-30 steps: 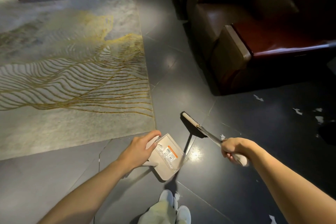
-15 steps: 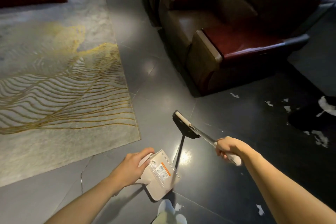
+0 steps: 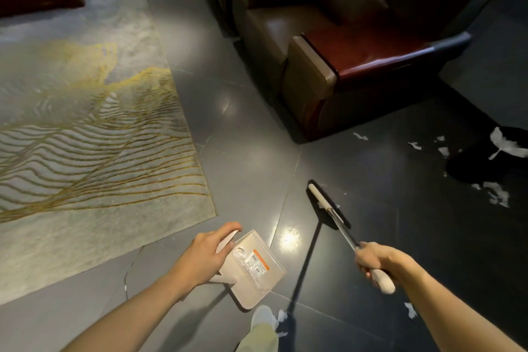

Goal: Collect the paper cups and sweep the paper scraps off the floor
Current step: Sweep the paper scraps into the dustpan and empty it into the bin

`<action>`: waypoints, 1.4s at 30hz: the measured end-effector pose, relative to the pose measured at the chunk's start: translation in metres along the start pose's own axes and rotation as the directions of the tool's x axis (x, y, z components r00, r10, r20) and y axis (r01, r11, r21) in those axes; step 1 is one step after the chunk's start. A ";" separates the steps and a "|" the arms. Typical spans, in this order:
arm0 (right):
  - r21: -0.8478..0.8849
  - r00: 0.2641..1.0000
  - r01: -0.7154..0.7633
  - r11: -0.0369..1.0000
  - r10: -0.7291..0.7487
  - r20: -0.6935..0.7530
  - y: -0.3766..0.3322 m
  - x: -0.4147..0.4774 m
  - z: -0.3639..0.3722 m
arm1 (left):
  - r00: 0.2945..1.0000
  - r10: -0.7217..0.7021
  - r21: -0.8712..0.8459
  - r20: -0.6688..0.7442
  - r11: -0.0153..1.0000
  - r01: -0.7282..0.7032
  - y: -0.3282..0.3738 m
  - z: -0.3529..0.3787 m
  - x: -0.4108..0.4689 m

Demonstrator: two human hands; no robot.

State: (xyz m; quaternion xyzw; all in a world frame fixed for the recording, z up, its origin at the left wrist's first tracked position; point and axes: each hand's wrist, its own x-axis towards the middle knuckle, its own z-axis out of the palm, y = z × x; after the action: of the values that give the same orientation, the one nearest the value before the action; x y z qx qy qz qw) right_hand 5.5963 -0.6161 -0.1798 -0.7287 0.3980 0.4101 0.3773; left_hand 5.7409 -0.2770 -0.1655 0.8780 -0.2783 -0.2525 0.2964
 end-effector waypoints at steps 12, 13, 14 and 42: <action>0.351 0.912 -0.181 0.919 0.023 0.410 0.019 -0.135 0.079 | 0.998 0.060 0.058 -0.028 0.997 -0.058 0.039 0.020 -0.039; 0.377 0.906 -0.191 0.906 0.015 0.423 0.028 -0.142 0.080 | 0.998 0.056 0.065 -0.028 0.996 -0.054 0.039 0.021 -0.047; 0.397 0.907 -0.194 0.897 0.010 0.421 0.038 -0.150 0.083 | 0.998 0.054 0.072 -0.030 0.996 -0.052 0.038 0.020 -0.056; 0.440 0.853 -0.248 0.863 0.410 -0.323 0.280 -0.166 0.213 | 0.979 0.063 0.147 0.195 0.985 -0.093 -0.025 0.024 -0.253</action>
State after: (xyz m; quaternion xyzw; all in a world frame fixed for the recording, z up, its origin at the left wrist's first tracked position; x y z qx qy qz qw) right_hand 5.2262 -0.4963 -0.1742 -0.6289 0.6606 0.2239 0.3434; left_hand 5.5529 -0.1080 -0.1283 0.8589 -0.3583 -0.3005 0.2089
